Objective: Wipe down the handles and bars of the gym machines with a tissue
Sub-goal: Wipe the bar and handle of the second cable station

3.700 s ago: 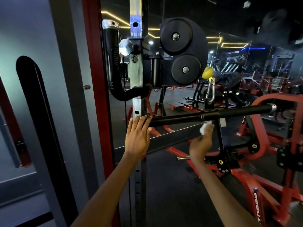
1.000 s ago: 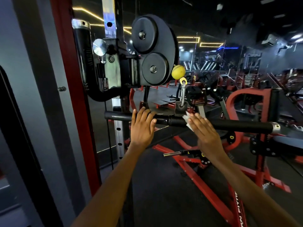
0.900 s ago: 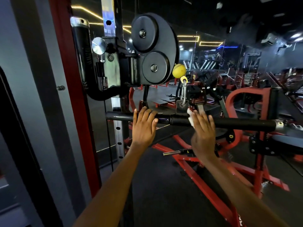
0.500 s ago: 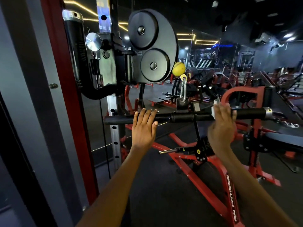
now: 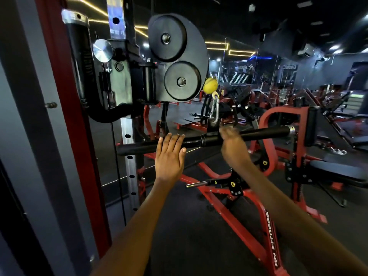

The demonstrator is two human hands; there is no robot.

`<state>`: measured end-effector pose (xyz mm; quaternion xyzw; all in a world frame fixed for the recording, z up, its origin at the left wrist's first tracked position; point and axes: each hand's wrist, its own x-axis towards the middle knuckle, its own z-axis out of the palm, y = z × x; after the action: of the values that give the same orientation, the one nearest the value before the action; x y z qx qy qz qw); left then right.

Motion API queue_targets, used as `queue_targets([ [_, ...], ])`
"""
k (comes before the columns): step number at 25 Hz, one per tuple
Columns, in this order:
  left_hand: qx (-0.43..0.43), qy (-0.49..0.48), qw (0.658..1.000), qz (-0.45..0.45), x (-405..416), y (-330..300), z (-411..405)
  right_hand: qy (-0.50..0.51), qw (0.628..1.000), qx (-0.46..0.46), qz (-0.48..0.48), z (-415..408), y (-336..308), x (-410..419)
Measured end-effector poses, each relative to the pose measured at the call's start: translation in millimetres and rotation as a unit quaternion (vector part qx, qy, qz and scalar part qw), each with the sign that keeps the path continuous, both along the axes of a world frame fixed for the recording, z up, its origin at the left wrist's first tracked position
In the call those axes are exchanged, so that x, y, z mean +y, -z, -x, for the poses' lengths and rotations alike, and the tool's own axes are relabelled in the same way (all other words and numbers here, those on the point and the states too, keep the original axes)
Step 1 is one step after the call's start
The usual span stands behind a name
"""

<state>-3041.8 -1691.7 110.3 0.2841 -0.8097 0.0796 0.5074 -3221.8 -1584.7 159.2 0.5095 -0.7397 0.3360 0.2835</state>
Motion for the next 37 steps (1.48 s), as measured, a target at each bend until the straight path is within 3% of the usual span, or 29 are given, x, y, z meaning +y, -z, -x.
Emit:
queue_targets([
  [2,0.008,-0.001,1.0,-0.001,-1,5,-1,-0.05,0.994,0.102,-0.005,6,10,-1],
  [4,0.005,-0.004,1.0,0.007,0,7,0,0.004,0.99,0.138,0.001,63,16,22],
  [7,0.01,-0.02,1.0,0.013,6,8,10,0.134,0.986,-0.037,0.093,110,25,48],
  [8,0.016,-0.029,0.999,0.011,8,8,15,0.131,0.981,-0.071,0.124,102,28,39],
  [10,0.03,-0.051,0.998,-0.002,7,11,18,0.055,0.99,0.01,0.126,61,40,10],
  [12,0.035,-0.069,0.997,-0.015,7,15,19,-0.037,0.98,0.179,0.078,48,52,-4],
  [14,0.026,-0.08,0.996,-0.016,8,16,18,-0.064,0.971,0.214,0.082,80,42,7],
  [17,0.008,-0.089,0.996,-0.007,12,10,22,0.031,0.988,0.078,0.131,134,27,34],
  [19,0.006,-0.098,0.995,-0.015,14,6,27,0.026,0.985,0.025,0.171,121,24,22],
  [20,0.006,-0.105,0.994,-0.022,15,5,29,-0.005,0.984,0.042,0.17,101,29,10],
  [22,0.002,-0.117,0.992,-0.037,16,5,30,-0.089,0.978,0.162,0.101,63,45,-9],
  [24,-0.009,-0.125,0.991,-0.042,15,3,29,-0.117,0.962,0.244,0.047,76,41,-13],
  [26,-0.02,-0.131,0.991,-0.029,17,1,26,-0.048,0.981,0.186,0.023,123,27,-6],
  [28,0.001,-0.151,0.988,-0.029,25,-5,33,-0.001,0.999,0.011,0.032,159,9,5],
  [30,0.037,-0.177,0.982,-0.046,40,-22,59,-0.032,0.997,-0.068,0.009,154,-5,1],
  [34,-0.079,-0.171,0.982,0.005,55,-47,126,-0.206,0.977,0.019,-0.04,102,-11,-9],
  [37,-0.115,-0.236,0.964,-0.029,41,-34,133,-0.211,0.976,-0.022,-0.055,127,-7,-8],
])
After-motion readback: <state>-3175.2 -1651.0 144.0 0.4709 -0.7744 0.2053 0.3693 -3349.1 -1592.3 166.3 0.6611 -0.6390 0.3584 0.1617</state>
